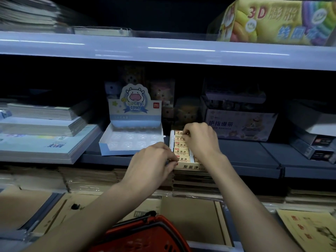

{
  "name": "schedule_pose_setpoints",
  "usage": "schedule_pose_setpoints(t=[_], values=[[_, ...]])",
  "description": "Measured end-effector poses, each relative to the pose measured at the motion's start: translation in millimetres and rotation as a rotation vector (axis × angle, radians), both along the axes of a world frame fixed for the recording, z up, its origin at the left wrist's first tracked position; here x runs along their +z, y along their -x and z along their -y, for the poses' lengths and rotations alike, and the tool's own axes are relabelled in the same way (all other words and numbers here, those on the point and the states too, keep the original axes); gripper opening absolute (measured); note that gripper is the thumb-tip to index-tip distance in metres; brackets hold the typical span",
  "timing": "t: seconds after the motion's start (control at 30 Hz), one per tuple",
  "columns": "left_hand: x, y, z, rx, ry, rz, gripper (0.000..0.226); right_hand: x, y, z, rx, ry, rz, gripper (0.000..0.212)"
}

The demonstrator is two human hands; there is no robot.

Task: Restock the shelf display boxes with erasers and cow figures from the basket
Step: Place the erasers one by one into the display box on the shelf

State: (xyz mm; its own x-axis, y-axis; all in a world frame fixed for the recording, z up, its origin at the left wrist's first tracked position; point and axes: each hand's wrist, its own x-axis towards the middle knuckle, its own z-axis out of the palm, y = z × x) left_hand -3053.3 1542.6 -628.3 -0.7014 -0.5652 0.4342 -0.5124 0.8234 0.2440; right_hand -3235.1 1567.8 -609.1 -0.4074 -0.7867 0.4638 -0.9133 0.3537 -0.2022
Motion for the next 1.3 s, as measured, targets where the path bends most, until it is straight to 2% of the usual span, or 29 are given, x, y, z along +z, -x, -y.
schedule_pose_setpoints(t=[0.23, 0.33, 0.4, 0.53, 0.6, 0.67, 0.73, 0.83, 0.9, 1.03, 1.1, 1.2, 1.3], values=[[6, 0, 0, -0.013, 0.002, 0.035, 0.02, -1, 4, -1, 0.013, 0.033, 0.13, 0.019], [7, -3, -2, -0.017, -0.065, 0.008, 0.027, -2, 4, -7, 0.028, 0.042, 0.143, 0.021], [12, -6, -7, -0.011, -0.296, -0.206, 0.033, -1, 2, -14, 0.039, 0.111, 0.188, 0.02], [38, -3, -11, -0.004, -1.243, -0.82, 0.045, 12, -16, -39, 0.176, 0.368, 0.492, 0.017], [48, 1, -12, -0.037, -1.598, -1.043, 0.053, 21, -34, -58, 0.342, 0.434, 0.645, 0.02], [56, 6, -13, -0.042, -1.776, -1.135, 0.061, 24, -48, -74, 0.503, 0.38, 0.673, 0.031], [61, 10, -16, -0.009, -1.843, -1.144, 0.066, 18, -53, -81, 0.528, 0.254, 0.532, 0.037], [64, 16, -20, 0.029, -1.829, -1.049, 0.069, 11, -47, -83, 0.448, 0.15, 0.296, 0.041], [65, 19, -22, 0.027, -1.805, -0.984, 0.071, 11, -43, -85, 0.45, 0.161, 0.29, 0.04], [65, 27, -24, -0.069, -1.81, -0.907, 0.074, 12, -42, -92, 0.451, 0.185, 0.337, 0.025], [58, 34, -22, -0.092, -1.713, -0.89, 0.07, 13, -37, -94, 0.394, 0.194, 0.389, 0.022], [46, 39, -20, -0.034, -1.283, -0.793, 0.048, 16, -20, -94, 0.324, 0.243, 0.532, 0.024], [25, 31, -16, -0.028, -0.577, -0.47, 0.026, 20, 1, -93, 0.323, 0.297, 0.676, 0.032]])
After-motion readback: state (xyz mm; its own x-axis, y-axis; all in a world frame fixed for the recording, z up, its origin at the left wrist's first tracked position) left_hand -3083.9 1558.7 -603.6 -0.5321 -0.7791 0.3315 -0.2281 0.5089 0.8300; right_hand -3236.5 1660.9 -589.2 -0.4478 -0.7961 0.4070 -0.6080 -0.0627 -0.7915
